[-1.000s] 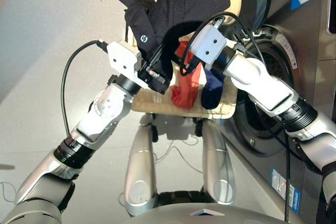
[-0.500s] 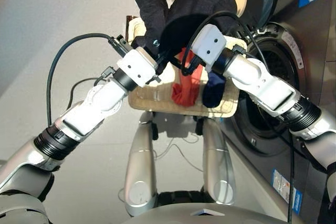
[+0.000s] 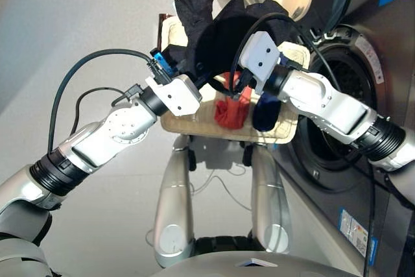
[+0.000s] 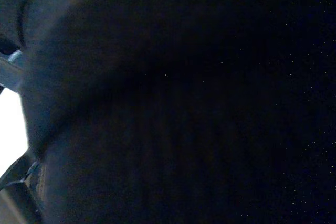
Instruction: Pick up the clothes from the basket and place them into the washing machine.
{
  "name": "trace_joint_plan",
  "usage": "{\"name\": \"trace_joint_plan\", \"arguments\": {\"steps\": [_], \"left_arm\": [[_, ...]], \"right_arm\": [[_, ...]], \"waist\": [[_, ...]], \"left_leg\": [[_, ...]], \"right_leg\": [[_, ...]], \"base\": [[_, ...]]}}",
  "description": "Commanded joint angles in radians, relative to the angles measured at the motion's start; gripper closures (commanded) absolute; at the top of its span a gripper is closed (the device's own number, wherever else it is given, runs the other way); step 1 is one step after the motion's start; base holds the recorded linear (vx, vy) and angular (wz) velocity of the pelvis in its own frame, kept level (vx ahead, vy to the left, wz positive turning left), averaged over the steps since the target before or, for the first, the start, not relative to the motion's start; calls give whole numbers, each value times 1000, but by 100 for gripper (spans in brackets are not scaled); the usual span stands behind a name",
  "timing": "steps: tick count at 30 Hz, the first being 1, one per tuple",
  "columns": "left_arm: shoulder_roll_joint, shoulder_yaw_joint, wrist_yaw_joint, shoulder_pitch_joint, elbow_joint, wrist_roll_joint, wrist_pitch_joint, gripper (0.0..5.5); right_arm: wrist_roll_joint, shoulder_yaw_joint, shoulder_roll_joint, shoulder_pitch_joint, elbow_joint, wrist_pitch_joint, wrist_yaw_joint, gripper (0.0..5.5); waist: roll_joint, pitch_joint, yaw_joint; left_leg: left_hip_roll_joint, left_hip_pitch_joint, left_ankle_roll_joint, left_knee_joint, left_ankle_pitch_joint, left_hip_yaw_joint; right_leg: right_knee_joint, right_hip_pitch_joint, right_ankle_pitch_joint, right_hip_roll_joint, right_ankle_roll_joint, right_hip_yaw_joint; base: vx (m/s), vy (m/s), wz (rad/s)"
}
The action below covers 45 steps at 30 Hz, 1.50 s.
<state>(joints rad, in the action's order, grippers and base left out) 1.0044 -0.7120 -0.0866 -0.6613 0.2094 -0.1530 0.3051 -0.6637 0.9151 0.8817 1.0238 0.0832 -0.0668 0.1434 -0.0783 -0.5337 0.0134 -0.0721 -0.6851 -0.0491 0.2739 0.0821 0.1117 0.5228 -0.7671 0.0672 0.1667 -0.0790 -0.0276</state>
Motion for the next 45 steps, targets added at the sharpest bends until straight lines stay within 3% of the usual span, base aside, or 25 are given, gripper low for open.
{"name": "trace_joint_plan", "arguments": {"steps": [1,4,14,17,22,28,37,45], "left_arm": [[13,-36,-4,-27,110,82,69,550],[18,-88,-11,-80,98,126,68,550],[27,-167,-20,-126,34,187,62,550],[28,-137,-40,-80,16,178,68,550],[64,-12,-90,23,66,154,87,550],[59,120,-143,119,118,144,96,550],[53,134,-158,116,120,156,92,550],[44,42,-127,45,112,180,86,550]], "right_arm": [[-102,18,170,225,275,-140,38,0],[-111,51,140,258,274,-142,37,0],[-149,70,109,293,262,-163,33,0],[-164,63,136,285,266,-178,29,0],[-176,55,244,242,288,-185,32,0],[-178,-44,298,78,280,-179,18,0],[-181,-94,281,7,286,-169,17,0],[-182,-53,239,75,282,-171,20,0]], "waist": [[17,14,-30],[21,14,-30],[23,14,-31],[19,14,-28],[17,14,-26],[21,14,-24],[23,14,-21],[23,14,-21]], "left_leg": [[-78,49,-83,76,-67,-12],[-79,47,-84,77,-66,-11],[-80,44,-84,82,-66,-10],[-83,51,-86,87,-74,-7],[-88,44,-93,94,-73,-10],[-84,29,-95,90,-62,-18],[-83,35,-93,97,-73,-13],[-83,34,-89,103,-78,-9]], "right_leg": [[-69,41,-24,-17,-52,22],[-69,39,-23,-18,-53,24],[-61,32,-23,-18,-53,23],[-56,38,-15,-19,-54,24],[-51,38,-12,-18,-54,18],[-56,31,-16,-16,-53,11],[-53,36,-12,-13,-55,11],[-52,34,-12,-13,-56,16]], "base": [[0,0,0],[0,0,0],[0,0,0],[0,0,0],[0,0,0],[0,0,0],[0,0,0],[0,0,0]]}}
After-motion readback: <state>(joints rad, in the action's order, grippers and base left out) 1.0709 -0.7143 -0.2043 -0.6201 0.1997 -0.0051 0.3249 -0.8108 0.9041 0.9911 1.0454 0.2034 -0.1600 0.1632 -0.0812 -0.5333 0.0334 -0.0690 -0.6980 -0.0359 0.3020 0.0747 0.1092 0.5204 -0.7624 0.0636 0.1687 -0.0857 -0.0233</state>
